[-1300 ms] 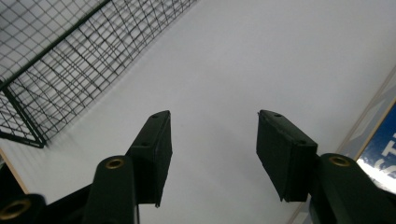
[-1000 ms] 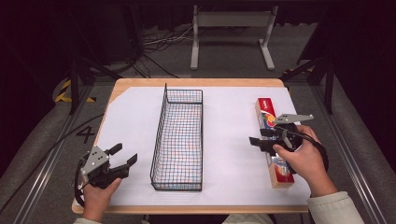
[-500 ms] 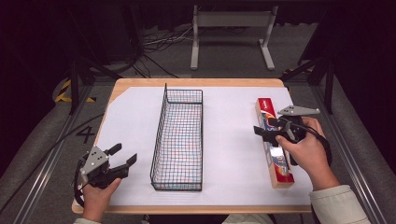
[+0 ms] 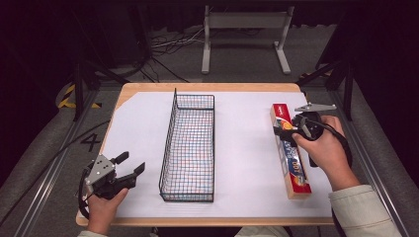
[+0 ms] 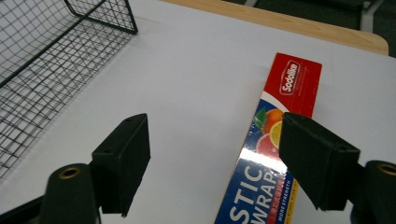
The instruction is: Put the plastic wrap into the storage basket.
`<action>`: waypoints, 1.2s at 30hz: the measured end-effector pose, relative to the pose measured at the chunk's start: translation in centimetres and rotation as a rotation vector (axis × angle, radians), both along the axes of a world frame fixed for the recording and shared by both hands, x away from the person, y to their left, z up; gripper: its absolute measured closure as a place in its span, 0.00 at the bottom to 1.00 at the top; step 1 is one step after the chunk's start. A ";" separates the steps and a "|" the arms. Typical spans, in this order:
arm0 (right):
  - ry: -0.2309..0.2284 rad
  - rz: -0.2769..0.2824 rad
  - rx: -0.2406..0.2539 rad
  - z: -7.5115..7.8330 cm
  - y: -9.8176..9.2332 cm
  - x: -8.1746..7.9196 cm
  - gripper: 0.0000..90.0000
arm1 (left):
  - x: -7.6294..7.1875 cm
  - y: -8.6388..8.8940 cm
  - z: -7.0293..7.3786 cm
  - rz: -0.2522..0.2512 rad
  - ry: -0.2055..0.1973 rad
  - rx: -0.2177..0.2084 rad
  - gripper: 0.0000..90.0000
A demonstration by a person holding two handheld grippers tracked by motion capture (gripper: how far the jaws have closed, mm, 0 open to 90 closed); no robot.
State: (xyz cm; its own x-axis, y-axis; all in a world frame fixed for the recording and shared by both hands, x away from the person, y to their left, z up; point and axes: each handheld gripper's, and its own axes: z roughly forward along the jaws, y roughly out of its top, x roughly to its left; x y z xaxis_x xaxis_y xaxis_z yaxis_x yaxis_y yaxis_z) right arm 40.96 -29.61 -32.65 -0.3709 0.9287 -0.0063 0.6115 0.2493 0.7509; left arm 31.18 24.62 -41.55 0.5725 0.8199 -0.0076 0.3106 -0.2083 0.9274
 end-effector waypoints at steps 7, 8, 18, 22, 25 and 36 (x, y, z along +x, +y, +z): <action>0.061 -0.084 -0.027 -0.9 -0.6 1.2 0.25 | 0.0 0.0 0.0 0.003 0.001 0.000 0.34; 0.061 -0.084 -0.027 -0.9 -0.6 1.2 0.25 | 0.0 0.0 0.0 0.003 0.001 0.000 0.34; 0.211 -0.168 -0.093 -3.4 -1.0 2.6 0.18 | 0.0 0.0 0.0 0.001 0.002 0.002 0.34; 0.261 -0.184 -0.098 -4.3 -1.1 2.8 0.18 | 0.0 0.0 0.0 0.001 0.003 0.001 0.34; 0.307 -0.211 -0.092 -4.9 -1.1 3.0 0.18 | 0.0 0.0 -0.1 0.001 0.003 -0.001 0.34; 0.459 -0.262 -0.125 -6.4 -0.7 3.9 0.21 | 0.0 0.0 -0.1 -0.003 0.004 0.002 0.34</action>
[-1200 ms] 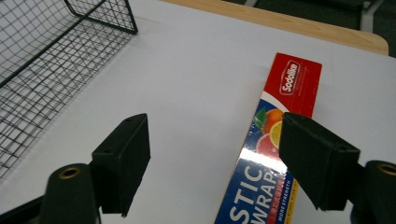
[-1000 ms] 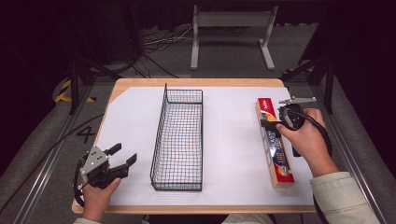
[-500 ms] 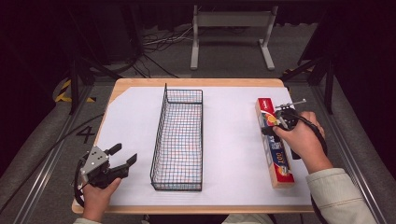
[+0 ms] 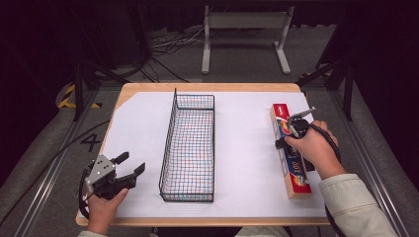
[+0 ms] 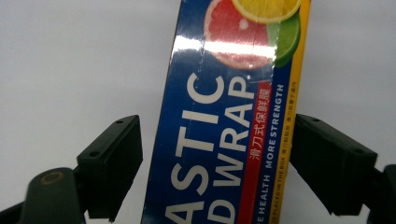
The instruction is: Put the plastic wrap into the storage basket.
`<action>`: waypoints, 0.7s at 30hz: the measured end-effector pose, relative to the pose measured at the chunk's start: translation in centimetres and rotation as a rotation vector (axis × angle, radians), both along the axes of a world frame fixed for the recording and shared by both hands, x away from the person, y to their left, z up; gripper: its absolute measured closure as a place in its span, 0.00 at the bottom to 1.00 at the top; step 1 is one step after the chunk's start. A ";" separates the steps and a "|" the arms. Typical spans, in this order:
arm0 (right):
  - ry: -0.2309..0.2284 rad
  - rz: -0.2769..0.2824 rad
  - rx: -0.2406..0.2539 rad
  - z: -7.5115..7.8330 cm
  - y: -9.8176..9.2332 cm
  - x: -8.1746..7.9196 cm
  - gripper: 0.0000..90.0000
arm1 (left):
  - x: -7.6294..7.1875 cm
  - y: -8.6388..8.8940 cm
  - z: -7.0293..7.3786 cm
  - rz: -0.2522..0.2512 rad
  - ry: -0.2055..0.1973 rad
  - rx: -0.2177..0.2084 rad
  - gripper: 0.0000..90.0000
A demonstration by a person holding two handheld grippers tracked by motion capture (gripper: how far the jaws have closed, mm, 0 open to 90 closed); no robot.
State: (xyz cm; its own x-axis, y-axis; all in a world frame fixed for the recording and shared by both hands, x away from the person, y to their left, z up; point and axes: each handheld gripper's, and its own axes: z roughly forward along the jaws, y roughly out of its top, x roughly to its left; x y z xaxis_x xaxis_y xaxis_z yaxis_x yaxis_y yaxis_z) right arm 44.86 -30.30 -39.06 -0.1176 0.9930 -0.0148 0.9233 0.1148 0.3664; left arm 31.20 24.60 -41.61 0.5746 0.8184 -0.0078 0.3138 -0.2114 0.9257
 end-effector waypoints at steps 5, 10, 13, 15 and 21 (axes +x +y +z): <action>0.031 0.001 -0.016 -0.4 0.1 0.3 0.23 | 0.0 0.0 0.0 0.001 0.000 -0.001 0.34; 0.085 -0.024 -0.030 -0.7 0.3 0.4 0.36 | 0.0 0.0 0.0 0.000 0.000 0.000 0.34; 0.097 -0.054 -0.037 -0.7 0.6 0.4 0.41 | 0.0 0.0 0.0 0.001 0.000 0.000 0.34; 0.093 -0.063 -0.050 -0.6 0.7 0.4 0.42 | 0.0 0.0 0.0 0.001 0.000 -0.001 0.34; 0.094 -0.085 -0.051 -0.5 0.8 0.4 0.43 | 0.0 0.0 0.0 0.002 -0.001 -0.001 0.34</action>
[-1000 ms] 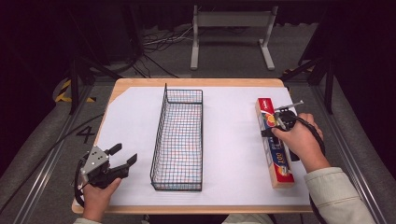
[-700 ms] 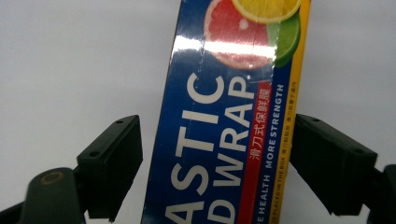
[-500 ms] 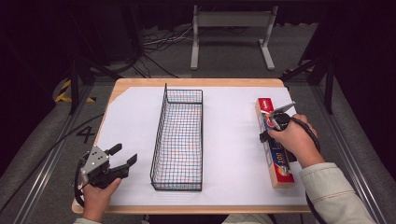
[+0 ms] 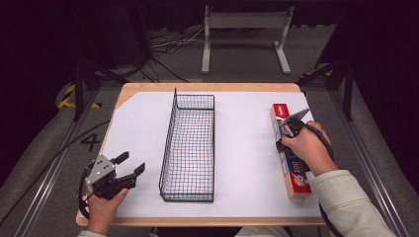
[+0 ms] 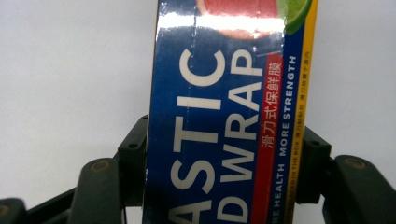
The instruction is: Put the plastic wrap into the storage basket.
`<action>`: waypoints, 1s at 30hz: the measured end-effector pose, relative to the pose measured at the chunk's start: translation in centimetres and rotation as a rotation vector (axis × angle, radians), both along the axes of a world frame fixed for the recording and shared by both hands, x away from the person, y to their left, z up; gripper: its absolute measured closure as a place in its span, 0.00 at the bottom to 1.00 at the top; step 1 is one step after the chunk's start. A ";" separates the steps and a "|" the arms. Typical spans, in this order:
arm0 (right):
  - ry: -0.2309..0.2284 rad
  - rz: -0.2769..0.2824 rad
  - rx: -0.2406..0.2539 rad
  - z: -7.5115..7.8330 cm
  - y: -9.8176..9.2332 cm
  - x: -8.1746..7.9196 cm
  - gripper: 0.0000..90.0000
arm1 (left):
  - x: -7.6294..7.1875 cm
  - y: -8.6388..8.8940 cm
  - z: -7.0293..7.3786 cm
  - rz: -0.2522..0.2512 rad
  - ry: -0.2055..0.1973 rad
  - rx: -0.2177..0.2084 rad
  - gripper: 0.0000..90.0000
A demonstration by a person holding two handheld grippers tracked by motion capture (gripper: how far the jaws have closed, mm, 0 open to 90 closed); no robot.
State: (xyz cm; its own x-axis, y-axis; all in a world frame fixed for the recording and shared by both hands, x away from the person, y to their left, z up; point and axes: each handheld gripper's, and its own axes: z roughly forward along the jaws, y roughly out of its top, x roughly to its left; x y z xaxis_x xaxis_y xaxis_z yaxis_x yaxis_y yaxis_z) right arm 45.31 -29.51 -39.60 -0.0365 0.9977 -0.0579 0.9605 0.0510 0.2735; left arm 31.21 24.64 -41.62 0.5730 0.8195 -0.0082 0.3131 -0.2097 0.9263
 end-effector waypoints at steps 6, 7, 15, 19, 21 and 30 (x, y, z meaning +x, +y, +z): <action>-0.009 -0.018 0.019 0.3 0.0 -0.1 0.44 | 0.0 0.0 0.0 0.001 -0.001 0.001 0.34; -0.011 -0.017 0.019 0.4 0.0 -0.1 0.44 | 0.0 0.0 0.0 0.001 -0.002 0.001 0.34; -0.041 -0.014 0.027 2.4 1.3 -0.1 0.44 | 0.0 0.1 0.0 0.003 -0.002 0.002 0.34; -0.059 -0.008 0.031 3.4 2.1 -0.1 0.44 | -0.1 0.1 0.0 0.004 -0.002 -0.001 0.34; -0.065 -0.005 0.033 4.0 2.5 -0.1 0.44 | -0.2 0.2 0.0 0.005 -0.004 -0.001 0.34; -0.100 -0.006 0.049 6.1 4.9 0.0 0.44 | -0.5 0.5 0.0 0.015 -0.004 -0.001 0.34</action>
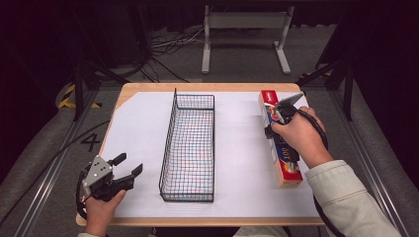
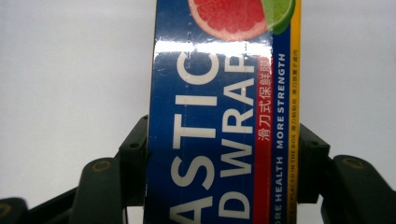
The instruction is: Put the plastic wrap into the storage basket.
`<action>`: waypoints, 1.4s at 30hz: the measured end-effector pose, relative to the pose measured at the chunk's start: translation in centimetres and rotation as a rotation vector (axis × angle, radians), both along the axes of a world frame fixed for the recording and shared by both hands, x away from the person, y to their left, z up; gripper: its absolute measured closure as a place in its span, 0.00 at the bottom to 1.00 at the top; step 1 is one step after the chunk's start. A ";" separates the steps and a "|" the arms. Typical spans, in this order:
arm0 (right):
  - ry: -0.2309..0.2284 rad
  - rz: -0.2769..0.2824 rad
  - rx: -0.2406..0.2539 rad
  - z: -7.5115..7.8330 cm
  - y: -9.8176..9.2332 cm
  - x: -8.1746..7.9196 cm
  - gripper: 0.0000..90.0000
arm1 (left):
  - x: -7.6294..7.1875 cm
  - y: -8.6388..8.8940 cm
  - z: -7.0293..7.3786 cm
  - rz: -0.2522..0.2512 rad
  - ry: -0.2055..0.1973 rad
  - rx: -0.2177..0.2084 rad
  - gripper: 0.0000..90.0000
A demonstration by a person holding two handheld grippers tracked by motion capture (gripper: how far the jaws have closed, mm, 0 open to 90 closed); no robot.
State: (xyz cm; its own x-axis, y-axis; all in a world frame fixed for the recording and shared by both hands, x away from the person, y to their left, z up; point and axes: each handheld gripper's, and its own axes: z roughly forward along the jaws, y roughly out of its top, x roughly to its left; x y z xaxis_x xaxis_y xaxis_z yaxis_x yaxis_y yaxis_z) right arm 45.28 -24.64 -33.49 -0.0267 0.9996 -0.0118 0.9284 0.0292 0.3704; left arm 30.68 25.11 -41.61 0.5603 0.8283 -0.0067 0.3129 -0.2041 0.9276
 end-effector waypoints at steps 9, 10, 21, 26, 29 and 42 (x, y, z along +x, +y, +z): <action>-0.020 -0.011 0.037 1.7 2.8 0.1 0.44 | -0.1 0.2 0.0 0.005 -0.001 -0.001 0.34; -0.027 -0.012 0.043 1.8 3.1 0.1 0.44 | -0.1 0.1 0.0 0.006 0.001 -0.003 0.34; -0.083 -0.016 0.077 3.7 7.0 0.3 0.44 | 0.2 -0.1 0.1 -0.004 -0.007 -0.010 0.34; -0.101 -0.016 0.087 4.0 8.6 0.4 0.44 | 0.4 -0.3 0.1 -0.009 -0.006 -0.012 0.34; -0.102 -0.017 0.094 4.2 9.4 0.5 0.44 | 0.5 -0.4 0.2 -0.013 -0.009 -0.009 0.34; -0.110 0.000 0.095 5.0 13.4 0.7 0.44 | 0.9 -0.6 0.2 -0.023 -0.013 -0.017 0.34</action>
State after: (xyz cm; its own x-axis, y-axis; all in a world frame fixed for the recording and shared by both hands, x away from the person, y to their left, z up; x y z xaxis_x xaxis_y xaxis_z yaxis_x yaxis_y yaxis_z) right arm 45.97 -11.26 -28.50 -0.0306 0.9963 0.0797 0.8822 -0.0106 0.4708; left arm 31.53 24.47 -41.40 0.5797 0.8147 -0.0139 0.2965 -0.1951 0.9349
